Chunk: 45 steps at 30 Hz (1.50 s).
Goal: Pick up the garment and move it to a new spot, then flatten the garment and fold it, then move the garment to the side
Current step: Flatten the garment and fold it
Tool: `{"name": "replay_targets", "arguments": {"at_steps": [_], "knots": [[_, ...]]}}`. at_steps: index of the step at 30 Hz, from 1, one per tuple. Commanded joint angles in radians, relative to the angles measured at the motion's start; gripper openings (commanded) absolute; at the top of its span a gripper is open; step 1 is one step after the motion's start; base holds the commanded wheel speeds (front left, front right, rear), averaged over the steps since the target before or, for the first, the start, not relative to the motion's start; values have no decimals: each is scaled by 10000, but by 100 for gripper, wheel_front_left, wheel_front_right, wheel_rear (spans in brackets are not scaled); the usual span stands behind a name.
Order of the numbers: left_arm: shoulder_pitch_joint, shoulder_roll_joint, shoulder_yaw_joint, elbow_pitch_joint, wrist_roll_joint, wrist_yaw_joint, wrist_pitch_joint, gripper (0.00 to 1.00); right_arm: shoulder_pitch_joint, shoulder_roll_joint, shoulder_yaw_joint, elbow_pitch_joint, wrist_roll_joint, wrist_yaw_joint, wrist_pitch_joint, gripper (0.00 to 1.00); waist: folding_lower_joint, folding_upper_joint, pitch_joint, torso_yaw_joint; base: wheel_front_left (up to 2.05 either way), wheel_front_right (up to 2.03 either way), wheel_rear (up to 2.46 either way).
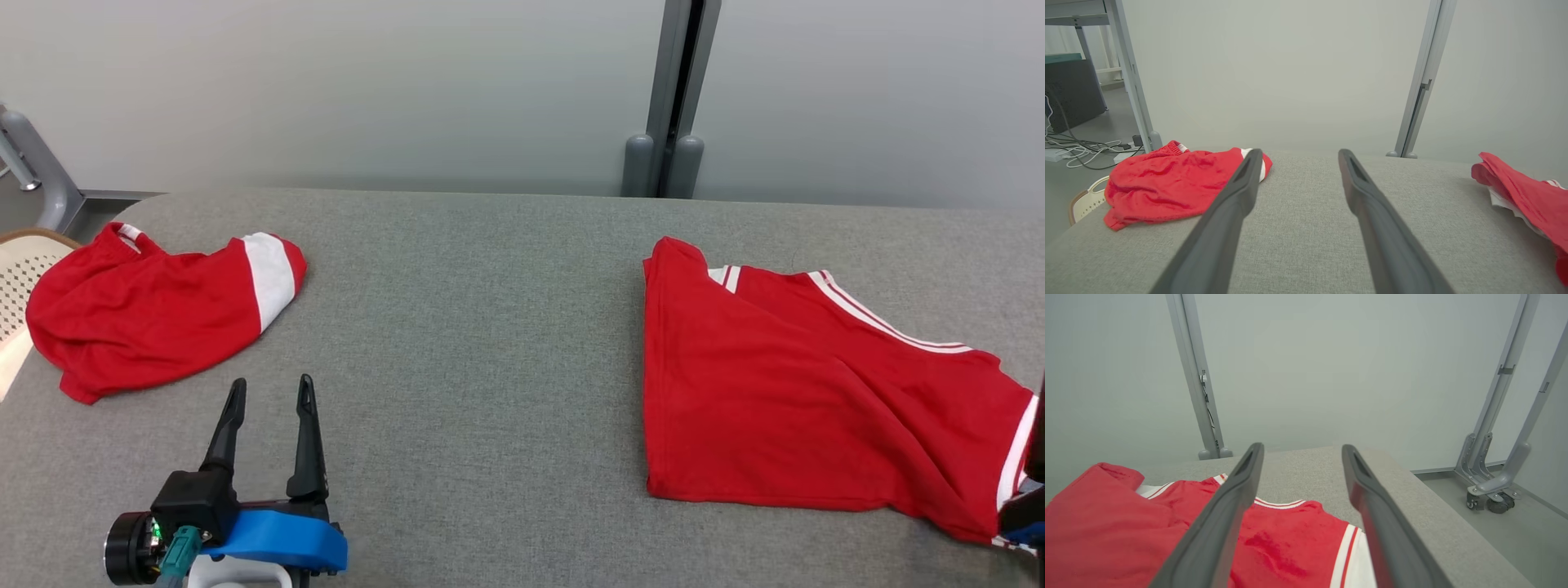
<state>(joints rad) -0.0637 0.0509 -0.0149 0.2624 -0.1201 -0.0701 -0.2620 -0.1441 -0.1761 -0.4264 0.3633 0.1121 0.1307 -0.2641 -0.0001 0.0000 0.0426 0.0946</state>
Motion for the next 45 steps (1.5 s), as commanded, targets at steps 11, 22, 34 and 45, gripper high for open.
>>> {"name": "replay_targets", "arguments": {"at_steps": [11,22,34,45], "knots": [[-9,-9,55,-52,129,-83,-46,100,1214,940,2086,-2753,2,1,-4,100,1,0,18,-199,0,0,0],[-82,-9,-20,-38,122,-77,-45,100,1550,1195,3084,-2796,101,1,-5,100,1,0,141,-267,0,0,0],[-830,-9,-2287,437,6,-429,-45,100,1031,1159,2621,-2690,108,1,-5,100,1,0,449,-823,0,0,0],[-2024,-1,-5218,1969,-666,-627,-45,100,689,1177,2565,-2649,229,1,-5,100,1,0,1043,-1702,0,0,0]]}}
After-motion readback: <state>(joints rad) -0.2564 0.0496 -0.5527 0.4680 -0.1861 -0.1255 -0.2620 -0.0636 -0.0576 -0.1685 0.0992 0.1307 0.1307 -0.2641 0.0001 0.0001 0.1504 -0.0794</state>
